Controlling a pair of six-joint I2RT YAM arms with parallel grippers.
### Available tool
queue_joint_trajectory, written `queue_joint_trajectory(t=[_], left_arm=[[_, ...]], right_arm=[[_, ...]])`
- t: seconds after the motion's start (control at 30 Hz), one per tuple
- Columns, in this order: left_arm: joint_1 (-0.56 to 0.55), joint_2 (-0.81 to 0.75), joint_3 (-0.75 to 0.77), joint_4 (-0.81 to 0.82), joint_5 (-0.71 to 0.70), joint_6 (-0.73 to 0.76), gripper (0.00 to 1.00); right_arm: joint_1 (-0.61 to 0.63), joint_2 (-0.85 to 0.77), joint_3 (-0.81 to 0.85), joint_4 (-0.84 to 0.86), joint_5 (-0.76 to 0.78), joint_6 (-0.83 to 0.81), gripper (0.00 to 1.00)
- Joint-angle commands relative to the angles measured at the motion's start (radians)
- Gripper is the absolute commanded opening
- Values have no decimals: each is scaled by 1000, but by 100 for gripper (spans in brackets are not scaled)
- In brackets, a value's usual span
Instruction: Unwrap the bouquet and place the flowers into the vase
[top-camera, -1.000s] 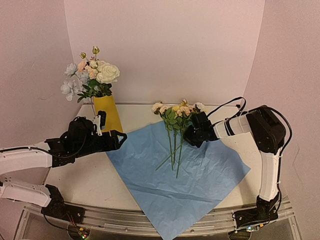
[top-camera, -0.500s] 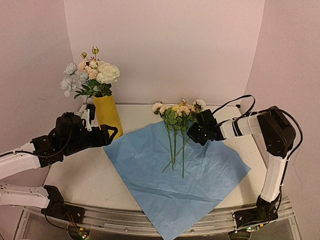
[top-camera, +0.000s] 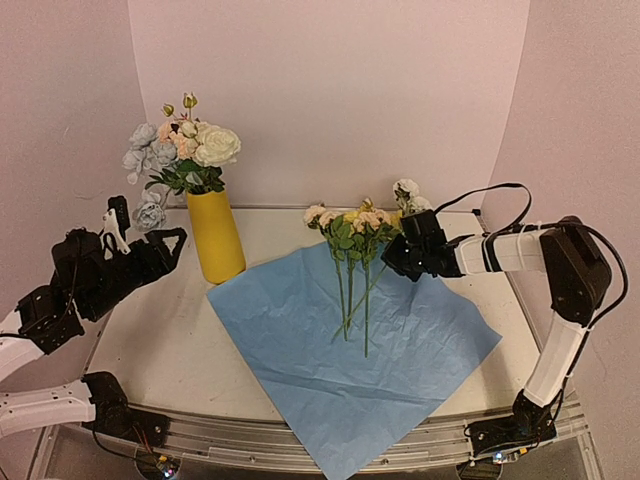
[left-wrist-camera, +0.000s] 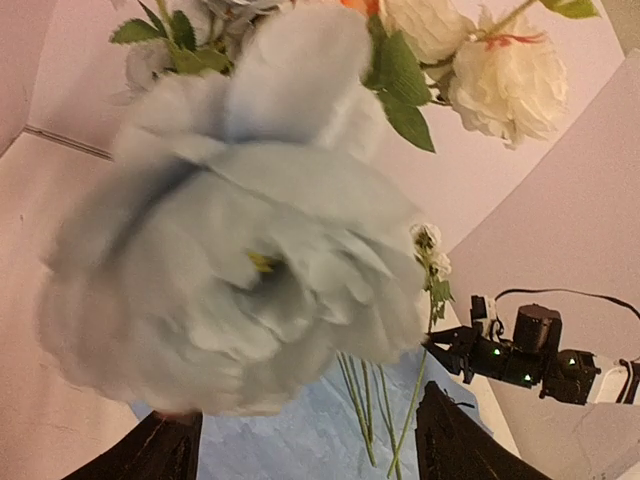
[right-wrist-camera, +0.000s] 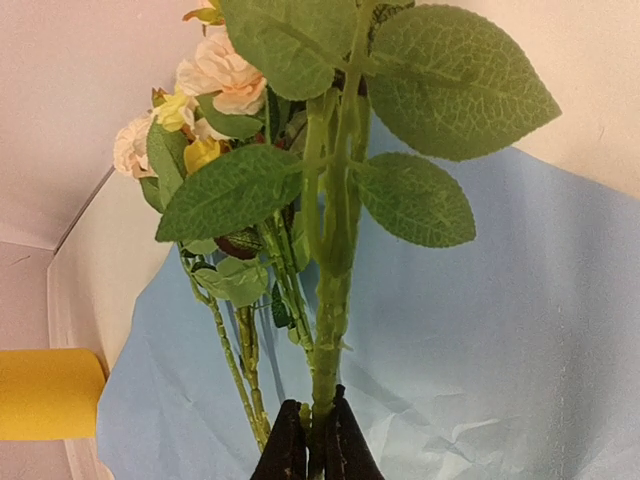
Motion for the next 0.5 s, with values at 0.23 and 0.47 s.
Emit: queue_joint_trajectory(t=[0.23, 0.47], left_arm=[[-3, -34, 54, 243, 318, 240, 74], [-3, 256, 194, 310, 571, 263, 73]], right_arm=[[17, -208, -125, 163, -90, -232, 0], [17, -283, -213, 251, -196, -319, 0]])
